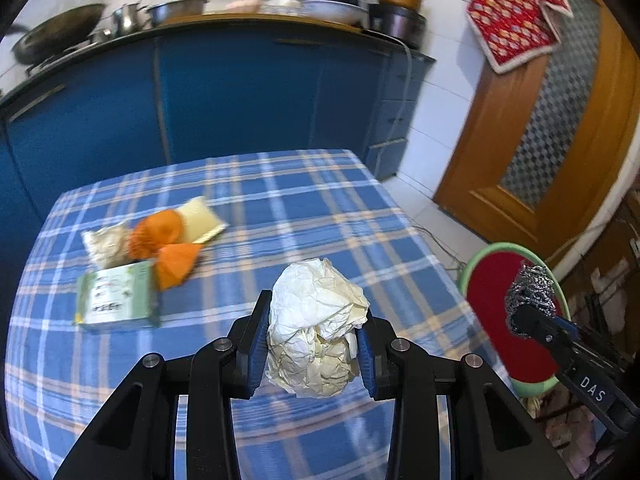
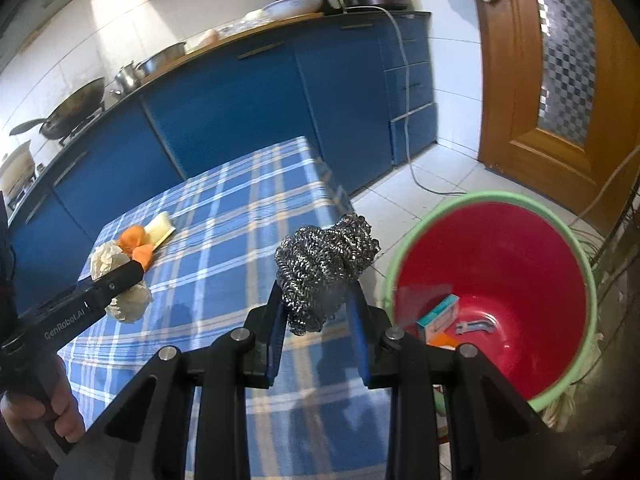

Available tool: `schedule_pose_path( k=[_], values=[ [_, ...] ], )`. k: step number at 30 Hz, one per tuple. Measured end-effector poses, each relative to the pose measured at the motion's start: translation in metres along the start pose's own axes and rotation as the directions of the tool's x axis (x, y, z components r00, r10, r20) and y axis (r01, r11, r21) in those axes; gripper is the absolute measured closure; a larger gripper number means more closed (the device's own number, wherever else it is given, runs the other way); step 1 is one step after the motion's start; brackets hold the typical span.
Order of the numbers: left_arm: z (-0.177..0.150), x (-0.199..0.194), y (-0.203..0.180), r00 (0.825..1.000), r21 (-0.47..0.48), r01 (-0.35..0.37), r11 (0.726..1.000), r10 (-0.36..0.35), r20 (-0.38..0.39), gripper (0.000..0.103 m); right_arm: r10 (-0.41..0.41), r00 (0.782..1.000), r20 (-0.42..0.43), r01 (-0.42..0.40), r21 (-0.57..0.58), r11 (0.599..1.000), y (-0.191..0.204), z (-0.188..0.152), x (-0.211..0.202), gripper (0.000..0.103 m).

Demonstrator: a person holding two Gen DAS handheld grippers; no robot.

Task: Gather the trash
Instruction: 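Carry the steel wool and crumpled paper over the red bucket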

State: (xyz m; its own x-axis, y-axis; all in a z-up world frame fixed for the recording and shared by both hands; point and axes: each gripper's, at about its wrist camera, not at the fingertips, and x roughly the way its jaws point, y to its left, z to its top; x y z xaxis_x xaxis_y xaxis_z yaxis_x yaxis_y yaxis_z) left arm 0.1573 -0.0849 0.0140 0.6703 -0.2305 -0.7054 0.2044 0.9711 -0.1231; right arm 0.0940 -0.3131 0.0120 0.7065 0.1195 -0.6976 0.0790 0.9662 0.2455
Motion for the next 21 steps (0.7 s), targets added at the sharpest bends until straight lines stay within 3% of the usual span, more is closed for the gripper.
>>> schedule_pose_path(
  k=[9, 21],
  values=[
    [0.004, 0.014, -0.059, 0.997, 0.108, 0.070, 0.992, -0.066, -0.037, 0.064, -0.035, 0.999, 0.014, 0.034, 0.070, 0.997, -0.039, -0.008, -0.006, 0.071],
    [-0.001, 0.042, -0.130, 0.983, 0.227, 0.171, 0.959, -0.150, -0.106, 0.065, -0.103, 0.995, 0.007, 0.100, 0.151, 0.983, -0.090, -0.024, -0.004, 0.070]
  ],
)
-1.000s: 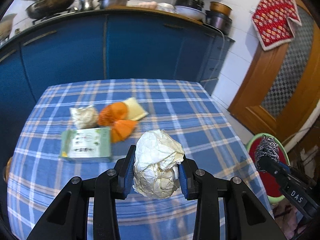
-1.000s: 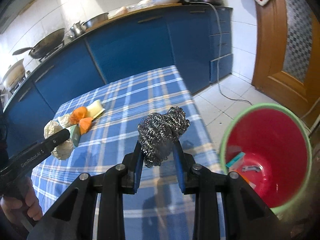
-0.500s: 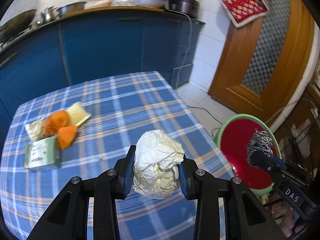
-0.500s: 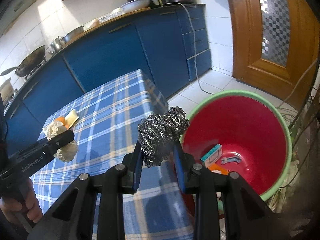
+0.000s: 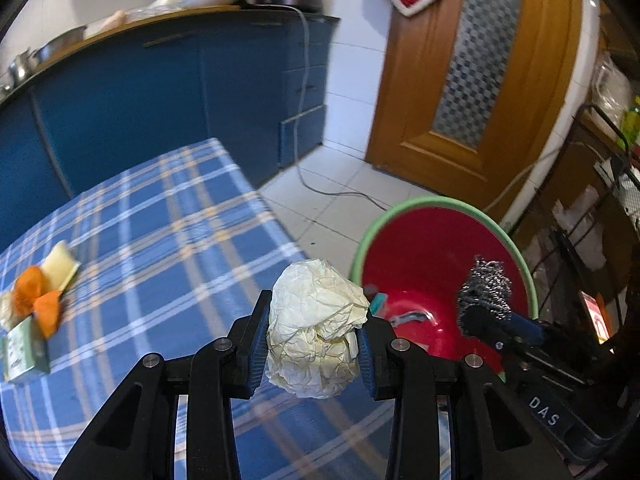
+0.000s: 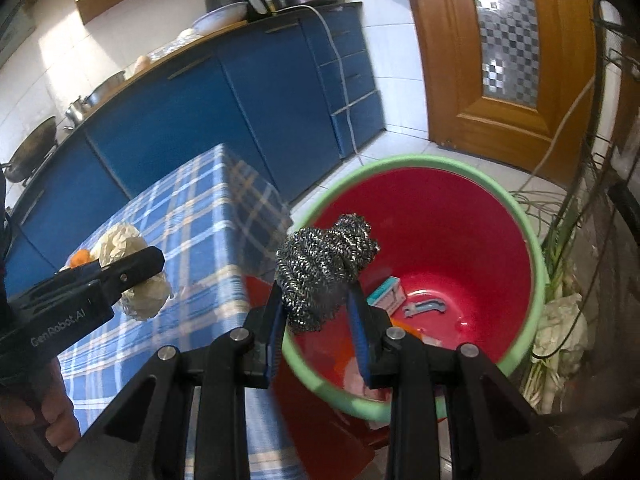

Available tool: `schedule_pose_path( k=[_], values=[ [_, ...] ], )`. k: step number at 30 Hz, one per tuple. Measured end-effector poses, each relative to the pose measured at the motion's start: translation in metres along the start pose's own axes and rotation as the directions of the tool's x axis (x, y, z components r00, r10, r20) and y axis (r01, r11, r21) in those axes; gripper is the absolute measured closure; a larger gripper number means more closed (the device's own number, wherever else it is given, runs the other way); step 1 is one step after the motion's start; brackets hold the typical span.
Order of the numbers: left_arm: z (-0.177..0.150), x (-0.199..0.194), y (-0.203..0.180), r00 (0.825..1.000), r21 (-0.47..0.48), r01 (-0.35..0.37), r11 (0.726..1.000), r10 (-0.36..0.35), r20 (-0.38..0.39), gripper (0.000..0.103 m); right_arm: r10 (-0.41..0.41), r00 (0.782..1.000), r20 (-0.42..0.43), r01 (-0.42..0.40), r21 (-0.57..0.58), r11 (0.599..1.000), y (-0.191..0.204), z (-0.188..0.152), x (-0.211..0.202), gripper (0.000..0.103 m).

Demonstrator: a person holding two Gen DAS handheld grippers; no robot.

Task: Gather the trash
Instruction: 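Carry the steel wool and crumpled paper over the red bucket, then open the right tool over the bucket while the left tool releases the paper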

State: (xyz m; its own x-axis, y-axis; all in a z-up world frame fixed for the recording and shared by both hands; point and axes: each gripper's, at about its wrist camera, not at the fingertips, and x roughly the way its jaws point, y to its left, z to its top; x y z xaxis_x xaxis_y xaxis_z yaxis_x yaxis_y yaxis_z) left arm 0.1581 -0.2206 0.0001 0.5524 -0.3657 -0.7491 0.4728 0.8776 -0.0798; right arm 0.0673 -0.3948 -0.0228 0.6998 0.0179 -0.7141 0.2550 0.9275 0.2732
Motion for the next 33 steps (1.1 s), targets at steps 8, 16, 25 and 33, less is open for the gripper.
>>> schedule_pose_path(
  k=[8, 16, 25, 33],
  values=[
    [0.003, 0.024, -0.024, 0.999, 0.047, 0.025, 0.999, -0.023, -0.042, 0.065, -0.031, 0.999, -0.017, 0.032, 0.044, 0.999, -0.025, -0.002, 0.007, 0.067],
    [0.003, 0.041, -0.038, 0.997, 0.072, 0.038, 0.997, -0.033, -0.072, 0.065, -0.041, 0.999, -0.029, 0.043, 0.064, 0.997, -0.038, -0.003, 0.012, 0.062],
    [0.007, 0.051, -0.046, 0.996, 0.079, 0.041, 0.996, -0.034, -0.082, 0.065, -0.033, 0.999, -0.027, 0.035, 0.079, 0.996, -0.045, -0.004, 0.012, 0.051],
    [0.009, 0.056, -0.052, 0.995, 0.088, 0.060, 0.994, -0.052, -0.085, 0.064, -0.042, 0.999, -0.013, 0.043, 0.091, 0.995, -0.051, -0.004, 0.008, 0.046]
  ],
)
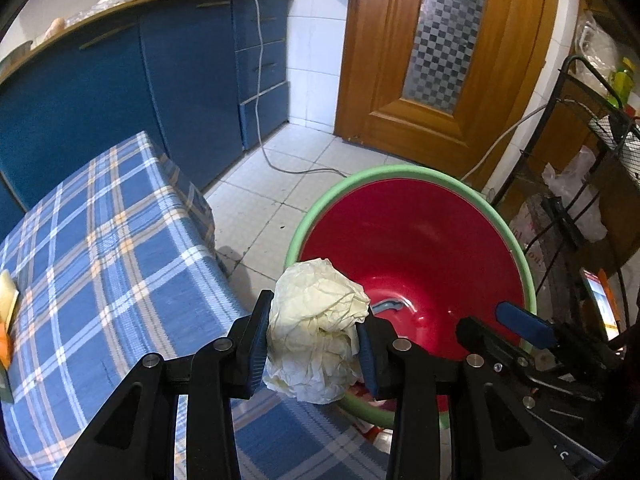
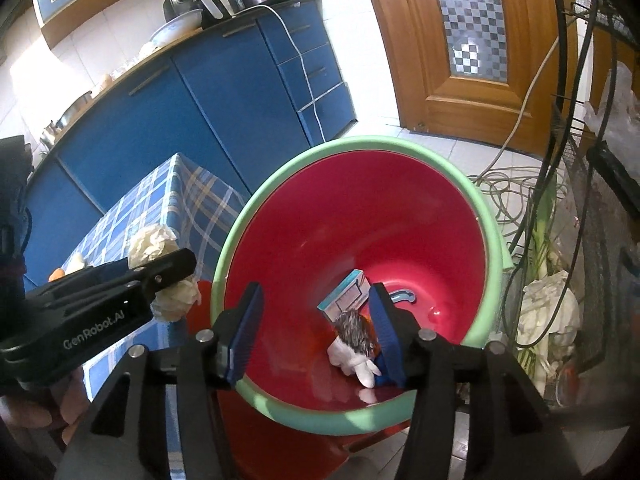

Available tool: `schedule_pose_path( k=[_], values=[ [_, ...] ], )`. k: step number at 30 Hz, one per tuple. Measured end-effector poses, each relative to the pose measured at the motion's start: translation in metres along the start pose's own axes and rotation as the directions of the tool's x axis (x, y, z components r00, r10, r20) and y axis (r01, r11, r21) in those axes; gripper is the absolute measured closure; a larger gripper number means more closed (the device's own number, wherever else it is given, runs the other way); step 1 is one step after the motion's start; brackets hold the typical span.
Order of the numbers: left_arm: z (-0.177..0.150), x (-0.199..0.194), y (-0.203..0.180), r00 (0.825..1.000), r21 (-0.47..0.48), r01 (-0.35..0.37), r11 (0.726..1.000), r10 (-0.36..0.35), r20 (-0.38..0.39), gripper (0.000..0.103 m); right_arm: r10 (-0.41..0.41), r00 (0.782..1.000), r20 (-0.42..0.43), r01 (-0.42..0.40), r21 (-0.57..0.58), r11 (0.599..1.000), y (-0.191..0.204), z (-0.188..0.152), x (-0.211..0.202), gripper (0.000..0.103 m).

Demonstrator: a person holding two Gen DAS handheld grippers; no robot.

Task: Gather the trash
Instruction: 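Open the right tool over the bucket while the left tool releases the paper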

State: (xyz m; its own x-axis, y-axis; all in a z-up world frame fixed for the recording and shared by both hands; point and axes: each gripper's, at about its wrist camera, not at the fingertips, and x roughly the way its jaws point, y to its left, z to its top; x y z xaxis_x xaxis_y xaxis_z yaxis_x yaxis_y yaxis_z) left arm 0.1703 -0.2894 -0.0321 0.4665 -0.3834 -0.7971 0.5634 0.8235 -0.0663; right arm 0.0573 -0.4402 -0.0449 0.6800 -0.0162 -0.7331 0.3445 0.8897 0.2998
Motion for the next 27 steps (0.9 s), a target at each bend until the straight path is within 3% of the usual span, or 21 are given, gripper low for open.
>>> schedule_pose_path(
  k=[6, 27],
  values=[
    [0.001, 0.003, -0.003, 1.000, -0.003, 0.012, 1.000, -0.012, -0.005, 0.050, -0.006, 1.000, -0.003, 0.006, 0.002, 1.000, -0.002, -0.002, -0.001, 0.045],
    [-0.003, -0.032, 0.015, 0.998, -0.046, -0.022, 0.999, 0.025, 0.064, 0.050, 0.002, 1.000, 0.028, -0.001, -0.025, 1.000, 0.011, -0.002, -0.017, 0.044]
  ],
)
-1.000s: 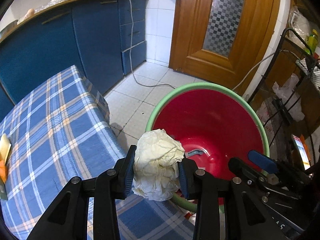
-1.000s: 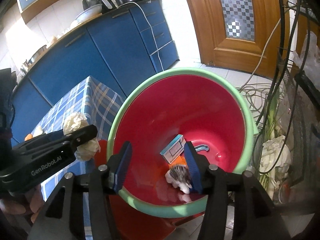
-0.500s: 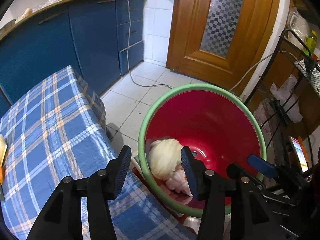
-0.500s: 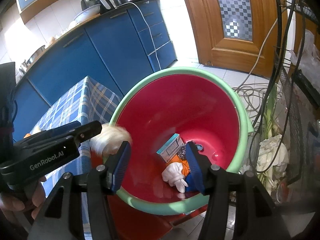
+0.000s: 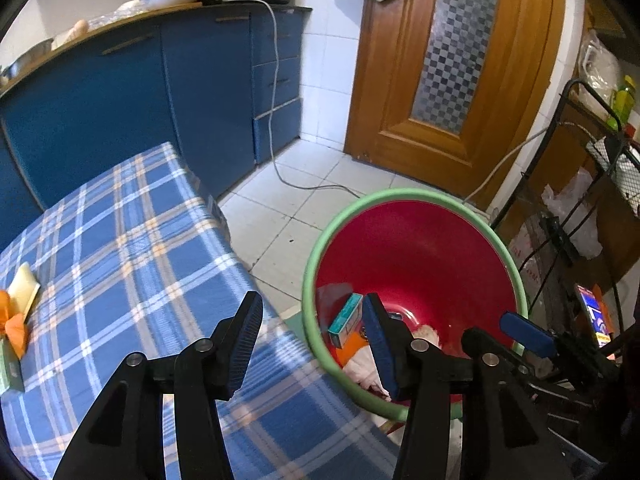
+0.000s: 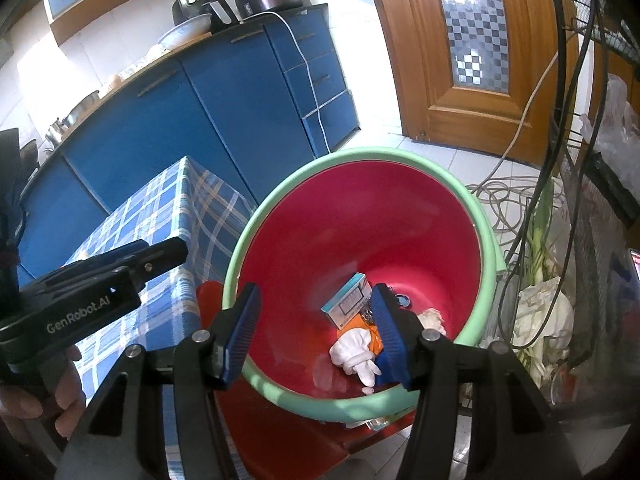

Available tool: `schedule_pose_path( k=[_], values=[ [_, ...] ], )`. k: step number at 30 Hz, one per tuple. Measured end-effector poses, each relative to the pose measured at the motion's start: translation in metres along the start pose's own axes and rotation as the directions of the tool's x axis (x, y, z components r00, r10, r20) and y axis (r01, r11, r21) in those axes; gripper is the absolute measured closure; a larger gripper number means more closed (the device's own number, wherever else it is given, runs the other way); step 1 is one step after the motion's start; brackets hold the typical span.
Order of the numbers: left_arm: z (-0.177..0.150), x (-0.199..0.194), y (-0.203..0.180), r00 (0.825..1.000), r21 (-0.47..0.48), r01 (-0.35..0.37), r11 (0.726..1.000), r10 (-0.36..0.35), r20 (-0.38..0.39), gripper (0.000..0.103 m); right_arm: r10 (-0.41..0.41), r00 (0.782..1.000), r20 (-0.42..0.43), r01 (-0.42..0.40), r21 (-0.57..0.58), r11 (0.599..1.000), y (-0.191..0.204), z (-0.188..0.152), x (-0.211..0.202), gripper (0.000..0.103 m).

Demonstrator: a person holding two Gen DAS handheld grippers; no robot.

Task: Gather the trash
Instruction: 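Open the right tool over the bucket while the left tool releases the paper, then move both open tools back over the table toward the remaining items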

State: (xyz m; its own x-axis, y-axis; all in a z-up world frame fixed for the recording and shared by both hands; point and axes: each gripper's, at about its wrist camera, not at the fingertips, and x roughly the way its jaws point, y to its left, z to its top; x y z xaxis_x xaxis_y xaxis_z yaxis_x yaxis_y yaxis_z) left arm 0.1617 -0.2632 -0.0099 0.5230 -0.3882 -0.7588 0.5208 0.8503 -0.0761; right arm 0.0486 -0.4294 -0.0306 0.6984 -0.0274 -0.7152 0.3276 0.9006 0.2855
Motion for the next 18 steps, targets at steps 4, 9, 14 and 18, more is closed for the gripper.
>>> schedule_pose_path(
  k=[4, 9, 14, 18],
  values=[
    [-0.003, -0.011, 0.011, 1.000, -0.023, -0.015, 1.000, 0.016, 0.015, 0.050, 0.005, 1.000, 0.009, -0.005, -0.014, 1.000, 0.009, 0.000, -0.005, 0.044],
    [-0.009, -0.025, 0.024, 0.999, -0.047, -0.030, 0.998, 0.032, 0.034, 0.050, 0.015, 1.000, 0.021, -0.014, -0.034, 0.999, 0.021, 0.000, -0.011, 0.042],
    [-0.017, -0.041, 0.040, 0.997, -0.076, -0.052, 0.996, 0.056, 0.056, 0.050, 0.029, 0.999, 0.031, -0.027, -0.061, 0.998, 0.037, -0.002, -0.017, 0.042],
    [-0.024, -0.054, 0.055, 0.995, -0.105, -0.070, 0.992, 0.077, 0.070, 0.050, 0.043, 0.998, 0.038, -0.039, -0.085, 0.996, 0.051, -0.002, -0.021, 0.042]
  ],
)
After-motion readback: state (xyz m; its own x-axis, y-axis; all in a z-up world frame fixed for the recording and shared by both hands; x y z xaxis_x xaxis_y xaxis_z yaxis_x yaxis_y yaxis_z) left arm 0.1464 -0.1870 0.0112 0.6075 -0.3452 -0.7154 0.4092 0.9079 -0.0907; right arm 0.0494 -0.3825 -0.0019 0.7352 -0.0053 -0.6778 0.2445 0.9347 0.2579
